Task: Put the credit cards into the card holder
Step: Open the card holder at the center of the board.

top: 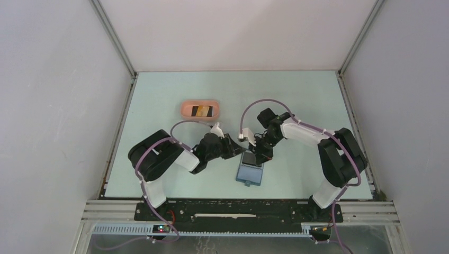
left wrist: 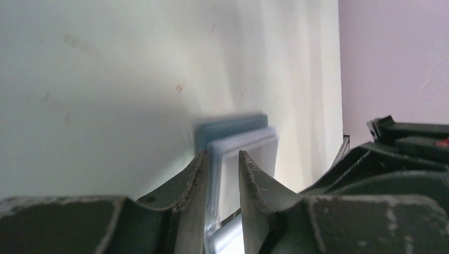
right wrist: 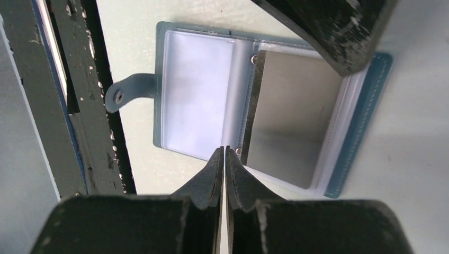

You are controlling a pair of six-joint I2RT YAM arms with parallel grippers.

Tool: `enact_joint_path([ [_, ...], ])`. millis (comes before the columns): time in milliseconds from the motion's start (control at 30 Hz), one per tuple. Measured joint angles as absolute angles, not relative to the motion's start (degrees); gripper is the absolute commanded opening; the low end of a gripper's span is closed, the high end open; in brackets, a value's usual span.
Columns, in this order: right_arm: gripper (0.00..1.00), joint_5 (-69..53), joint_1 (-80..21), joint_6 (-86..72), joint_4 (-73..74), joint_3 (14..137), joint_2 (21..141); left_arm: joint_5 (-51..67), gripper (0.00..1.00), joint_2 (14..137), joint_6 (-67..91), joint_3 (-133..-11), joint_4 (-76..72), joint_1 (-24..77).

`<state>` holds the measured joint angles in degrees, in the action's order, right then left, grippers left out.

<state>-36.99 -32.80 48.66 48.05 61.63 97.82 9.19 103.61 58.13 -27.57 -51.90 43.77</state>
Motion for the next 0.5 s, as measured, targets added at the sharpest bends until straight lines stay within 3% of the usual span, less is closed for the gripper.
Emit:
enact_joint_path([
  [167,0.16,-39.79,-31.62,49.52,45.67,59.31,90.52,11.55,0.33,103.81,53.8,-33.67,-48.51,41.95],
  [233,0.27,-41.5,-31.53,51.86,44.45,56.93,85.71,12.23,0.33,102.76,51.83,-34.37,-46.87,41.21],
  [300,0.31,-43.05,-31.51,56.12,43.59,53.65,80.62,12.25,0.34,99.68,49.19,-34.3,-43.86,40.21],
  [400,0.28,-43.07,-31.66,65.45,43.53,47.66,75.44,11.86,0.34,92.07,44.23,-34.13,-38.7,39.29],
  [500,0.13,-40.75,-32.23,72.49,44.36,44.03,75.13,10.7,0.35,81.32,38.13,-33.19,-34.0,39.13],
])
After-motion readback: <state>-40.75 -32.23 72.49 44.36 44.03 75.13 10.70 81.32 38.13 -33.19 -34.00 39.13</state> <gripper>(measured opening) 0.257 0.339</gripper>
